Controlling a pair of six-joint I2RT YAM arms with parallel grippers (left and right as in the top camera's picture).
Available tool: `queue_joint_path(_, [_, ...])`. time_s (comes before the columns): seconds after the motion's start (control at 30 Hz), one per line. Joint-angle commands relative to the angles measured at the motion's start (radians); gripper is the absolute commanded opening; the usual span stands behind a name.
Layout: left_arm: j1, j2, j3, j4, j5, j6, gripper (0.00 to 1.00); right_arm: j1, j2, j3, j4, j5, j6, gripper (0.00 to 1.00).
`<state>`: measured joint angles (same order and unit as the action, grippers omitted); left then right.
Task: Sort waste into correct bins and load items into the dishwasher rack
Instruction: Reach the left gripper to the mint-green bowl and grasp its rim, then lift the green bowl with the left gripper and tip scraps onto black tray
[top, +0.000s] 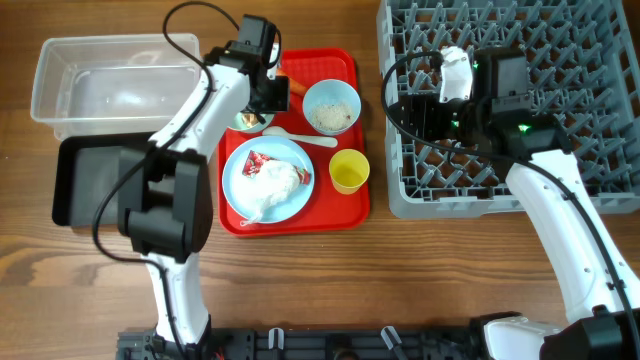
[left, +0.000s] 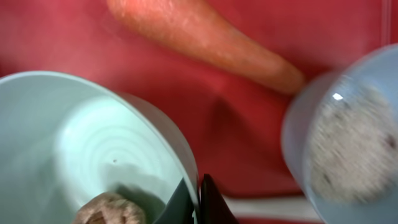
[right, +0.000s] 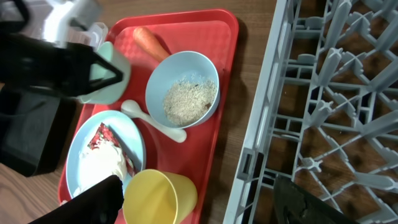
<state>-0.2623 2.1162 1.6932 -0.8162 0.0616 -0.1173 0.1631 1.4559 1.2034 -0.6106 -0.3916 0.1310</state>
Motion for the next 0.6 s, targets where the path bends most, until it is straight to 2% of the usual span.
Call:
queue_joint_path(0.0, [-0.003, -0.156, 0.052, -0.062, 0.05, -0.006, 0.04, 0.003, 0.011, 0.019, 0.016, 0.022, 0.003, 0.79])
queue_joint_path(0.23, [0.07, -0.404, 0.052, -0.274, 0.104, -0.082, 0.04, 0.003, 0.011, 0.019, 0.019, 0.021, 0.003, 0.79])
queue_joint_path(0.43, [0.287, -0.494, 0.05, -0.519, 0.218, -0.06, 0.04, 0.003, 0.011, 0.019, 0.018, 0.017, 0.004, 0.79])
queue_joint_path(0.53, [0.42, -0.494, 0.005, -0.547, 0.314, 0.006, 0.04, 0.003, 0.011, 0.019, 0.018, 0.018, 0.003, 0.8])
queue_joint_path(0.57, [0.486, -0.494, -0.024, -0.542, 0.388, 0.044, 0.04, 0.003, 0.011, 0.019, 0.018, 0.018, 0.003, 0.79])
